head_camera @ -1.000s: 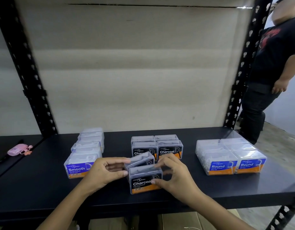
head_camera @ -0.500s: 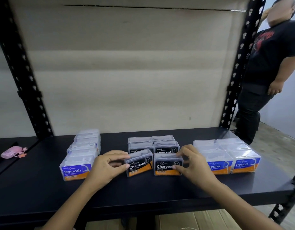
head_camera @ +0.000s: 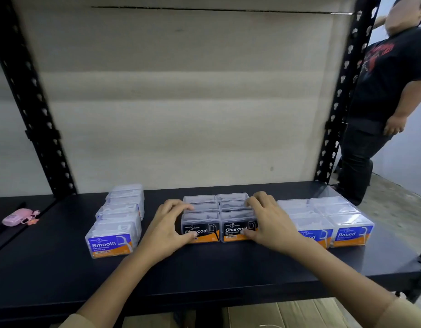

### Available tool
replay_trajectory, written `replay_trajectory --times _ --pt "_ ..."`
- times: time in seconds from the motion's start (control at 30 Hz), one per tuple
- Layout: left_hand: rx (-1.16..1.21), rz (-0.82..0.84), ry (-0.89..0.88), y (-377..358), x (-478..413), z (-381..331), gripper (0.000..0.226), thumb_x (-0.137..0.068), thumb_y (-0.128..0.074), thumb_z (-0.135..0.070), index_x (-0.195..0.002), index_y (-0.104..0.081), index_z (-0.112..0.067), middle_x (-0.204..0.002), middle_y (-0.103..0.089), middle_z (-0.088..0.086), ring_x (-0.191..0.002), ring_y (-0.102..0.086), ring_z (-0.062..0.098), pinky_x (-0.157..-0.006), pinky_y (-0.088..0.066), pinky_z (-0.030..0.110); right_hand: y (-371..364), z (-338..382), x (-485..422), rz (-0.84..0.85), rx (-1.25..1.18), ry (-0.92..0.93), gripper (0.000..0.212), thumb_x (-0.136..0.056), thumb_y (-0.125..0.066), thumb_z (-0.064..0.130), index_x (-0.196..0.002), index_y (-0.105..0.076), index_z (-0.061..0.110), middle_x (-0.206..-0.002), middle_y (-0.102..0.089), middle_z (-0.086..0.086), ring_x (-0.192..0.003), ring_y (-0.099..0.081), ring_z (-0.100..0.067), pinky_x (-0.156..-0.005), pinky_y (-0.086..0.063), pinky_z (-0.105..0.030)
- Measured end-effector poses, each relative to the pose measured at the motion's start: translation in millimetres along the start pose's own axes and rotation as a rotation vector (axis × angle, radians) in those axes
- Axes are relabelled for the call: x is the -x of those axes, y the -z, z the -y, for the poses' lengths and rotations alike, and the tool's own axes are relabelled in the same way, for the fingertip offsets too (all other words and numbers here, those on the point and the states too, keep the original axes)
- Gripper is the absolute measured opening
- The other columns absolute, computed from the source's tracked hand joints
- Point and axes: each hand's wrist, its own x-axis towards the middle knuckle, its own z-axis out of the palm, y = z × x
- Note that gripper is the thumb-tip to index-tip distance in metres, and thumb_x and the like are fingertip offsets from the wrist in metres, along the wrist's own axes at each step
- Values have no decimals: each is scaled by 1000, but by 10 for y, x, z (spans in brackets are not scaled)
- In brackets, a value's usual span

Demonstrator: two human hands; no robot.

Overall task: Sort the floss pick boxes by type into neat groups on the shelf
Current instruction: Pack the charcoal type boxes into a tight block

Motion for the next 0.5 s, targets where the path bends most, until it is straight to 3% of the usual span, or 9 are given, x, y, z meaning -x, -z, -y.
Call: replay_trajectory --times 0.1,0.2,0.37,0.5 --pt "-79 199 42 12 -170 -50 95 -69 -77 -44 -145 -23 -31 -145 -16 -20 -138 -12 1 -117 -17 28 43 -39 -183 180 7 70 99 -69 -72 52 -145 -18 19 -149 -22 -3 -139 -20 -22 -113 -23 -35" --pt "-281 417 72 -8 -384 -90 113 -70 -70 -58 -150 3 -24 -158 15 -5 -145 14 14 -119 -3 39 32 -64 -392 376 75 81 117 -67 -70 60 -149 2 18 -158 3 -2 -146 6 -20 -118 -3 -43" --pt "-481 601 67 -61 -595 -141 120 -69 -65 -66 -149 10 -17 -158 19 3 -144 20 22 -118 3 46 -16 -77 -576 556 121 90 122 -66 -67 66 -148 11 18 -157 17 -1 -144 19 -16 -116 9 -46" --pt "-429 612 30 -78 -614 -156 116 -71 -68 -59 -149 4 -13 -160 5 1 -147 6 20 -119 -6 39 -24 -74 -569 549 83 95 120 -67 -69 63 -149 6 17 -159 6 0 -146 9 -17 -117 4 -44"
